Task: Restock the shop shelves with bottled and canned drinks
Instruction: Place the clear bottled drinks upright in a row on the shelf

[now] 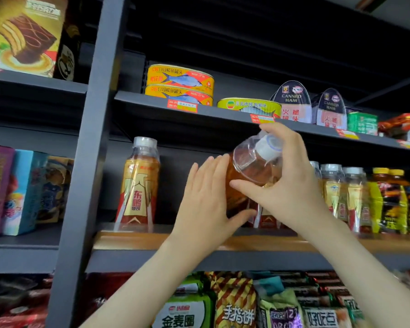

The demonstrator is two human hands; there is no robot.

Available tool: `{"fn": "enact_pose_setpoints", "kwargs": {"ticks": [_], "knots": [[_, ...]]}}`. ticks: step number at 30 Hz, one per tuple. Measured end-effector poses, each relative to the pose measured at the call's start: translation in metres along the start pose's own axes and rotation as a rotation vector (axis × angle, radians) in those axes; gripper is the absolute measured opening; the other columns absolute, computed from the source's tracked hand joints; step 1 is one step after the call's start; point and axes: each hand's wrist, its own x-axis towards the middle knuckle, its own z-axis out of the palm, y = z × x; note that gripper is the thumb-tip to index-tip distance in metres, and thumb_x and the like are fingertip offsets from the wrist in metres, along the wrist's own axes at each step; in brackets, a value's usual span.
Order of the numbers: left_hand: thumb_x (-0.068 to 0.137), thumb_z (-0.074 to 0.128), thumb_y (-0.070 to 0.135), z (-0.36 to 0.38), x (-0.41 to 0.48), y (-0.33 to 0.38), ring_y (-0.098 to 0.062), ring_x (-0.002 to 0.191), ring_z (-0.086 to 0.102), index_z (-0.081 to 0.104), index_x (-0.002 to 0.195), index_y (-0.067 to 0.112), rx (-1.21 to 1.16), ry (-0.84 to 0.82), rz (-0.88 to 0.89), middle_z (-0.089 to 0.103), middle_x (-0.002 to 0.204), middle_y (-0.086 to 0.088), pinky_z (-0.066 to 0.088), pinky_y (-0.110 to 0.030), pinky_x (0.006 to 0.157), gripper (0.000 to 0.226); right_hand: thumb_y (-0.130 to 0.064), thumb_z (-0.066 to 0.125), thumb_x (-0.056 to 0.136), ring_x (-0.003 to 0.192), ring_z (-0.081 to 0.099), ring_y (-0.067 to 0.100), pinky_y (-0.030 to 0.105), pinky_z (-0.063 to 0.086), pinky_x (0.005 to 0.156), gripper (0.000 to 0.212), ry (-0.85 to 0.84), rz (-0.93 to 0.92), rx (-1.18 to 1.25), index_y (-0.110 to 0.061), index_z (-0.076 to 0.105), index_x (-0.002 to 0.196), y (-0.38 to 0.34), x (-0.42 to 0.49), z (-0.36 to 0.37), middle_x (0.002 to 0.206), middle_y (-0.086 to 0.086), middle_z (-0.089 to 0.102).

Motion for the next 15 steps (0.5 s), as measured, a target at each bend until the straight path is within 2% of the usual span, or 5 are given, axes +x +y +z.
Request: {"fn": "enact_pose_setpoints", "kwargs": {"ticks": [2, 5, 7, 11, 15], "knots": [[0.079, 0.069, 0.045, 0.0, -0.002, 0.015, -0.018, 0.117, 0.053, 0.035, 0.142, 0.01, -0.235, -0.008, -0.075, 0.053, 0.129, -0.003, 0.047, -0.043, 0.098, 0.079, -0.037, 0.086, 0.065, 0.112, 0.039, -0.019, 0.001, 0.039, 0.085, 0.086, -0.023, 0.016, 0.042, -0.043, 0.029, 0.13, -0.008, -0.009, -0.012, 0.122, -0.02, 0.037], [0.074, 0.067, 0.042, -0.003, -0.017, 0.035, -0.013, 0.114, 0.054, 0.029, 0.146, 0.013, -0.339, -0.037, -0.084, 0.052, 0.128, 0.003, 0.05, -0.035, 0.089, 0.086, -0.044, 0.079, 0.066, 0.112, 0.047, -0.005, 0.007, 0.043, 0.084, 0.078, -0.054, 0.044, 0.078, -0.041, 0.032, 0.129, -0.013, -0.024, -0.023, 0.126, -0.023, 0.038], [0.074, 0.069, 0.04, -0.006, -0.03, 0.049, -0.007, 0.116, 0.054, 0.022, 0.146, 0.026, -0.428, -0.093, -0.124, 0.051, 0.13, 0.012, 0.051, -0.029, 0.088, 0.087, -0.046, 0.072, 0.072, 0.11, 0.052, 0.004, 0.014, 0.047, 0.083, 0.067, -0.081, 0.055, 0.141, -0.039, 0.034, 0.127, -0.015, -0.034, -0.025, 0.123, -0.021, 0.041], [0.075, 0.077, 0.035, -0.014, -0.054, 0.072, 0.008, 0.107, 0.057, 0.016, 0.128, 0.062, -0.629, -0.135, -0.261, 0.055, 0.119, 0.026, 0.049, -0.012, 0.081, 0.085, -0.036, 0.065, 0.081, 0.098, 0.06, 0.012, 0.024, 0.053, 0.077, 0.05, -0.145, 0.161, 0.392, -0.038, 0.037, 0.122, -0.022, -0.056, -0.022, 0.111, -0.019, 0.05], [0.076, 0.079, 0.03, -0.014, -0.092, 0.076, 0.002, 0.098, 0.064, 0.031, 0.134, 0.045, -0.821, -0.285, -0.466, 0.064, 0.11, 0.022, 0.052, -0.016, 0.079, 0.077, -0.033, 0.064, 0.082, 0.092, 0.062, 0.009, 0.026, 0.055, 0.074, 0.046, -0.23, 0.342, 0.592, -0.039, 0.04, 0.121, -0.024, -0.091, -0.013, 0.103, -0.012, 0.057]]}}
